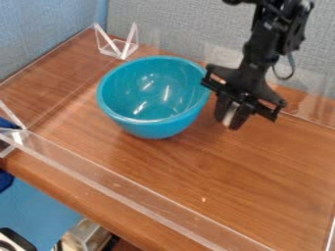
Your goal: Put the mushroom in the blue bowl
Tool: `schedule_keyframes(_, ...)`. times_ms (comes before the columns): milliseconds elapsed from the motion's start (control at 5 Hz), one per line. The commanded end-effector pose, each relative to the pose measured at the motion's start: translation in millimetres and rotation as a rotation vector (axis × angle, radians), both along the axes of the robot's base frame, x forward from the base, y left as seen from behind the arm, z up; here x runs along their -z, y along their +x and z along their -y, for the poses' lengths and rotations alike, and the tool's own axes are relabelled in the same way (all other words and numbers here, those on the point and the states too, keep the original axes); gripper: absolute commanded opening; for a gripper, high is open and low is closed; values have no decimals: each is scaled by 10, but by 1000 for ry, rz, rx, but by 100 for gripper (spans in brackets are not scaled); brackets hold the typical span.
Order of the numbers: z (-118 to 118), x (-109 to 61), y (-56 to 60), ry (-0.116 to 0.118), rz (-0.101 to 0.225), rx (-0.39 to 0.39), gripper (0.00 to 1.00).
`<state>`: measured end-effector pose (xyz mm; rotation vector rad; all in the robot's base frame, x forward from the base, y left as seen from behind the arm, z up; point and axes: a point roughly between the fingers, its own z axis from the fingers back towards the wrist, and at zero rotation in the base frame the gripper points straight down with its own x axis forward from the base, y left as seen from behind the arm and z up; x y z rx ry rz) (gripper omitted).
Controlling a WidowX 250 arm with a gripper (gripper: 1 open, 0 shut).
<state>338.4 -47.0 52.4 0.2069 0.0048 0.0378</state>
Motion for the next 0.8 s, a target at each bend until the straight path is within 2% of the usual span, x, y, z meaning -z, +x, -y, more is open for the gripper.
schedule_keyframes(0,-243,-7,213,-19,43,-24,0)
schedule_keyframes(200,-426,130,279,-21,26,-28,0)
schedule_keyframes(600,-338,65,255,-48,-7,15,0)
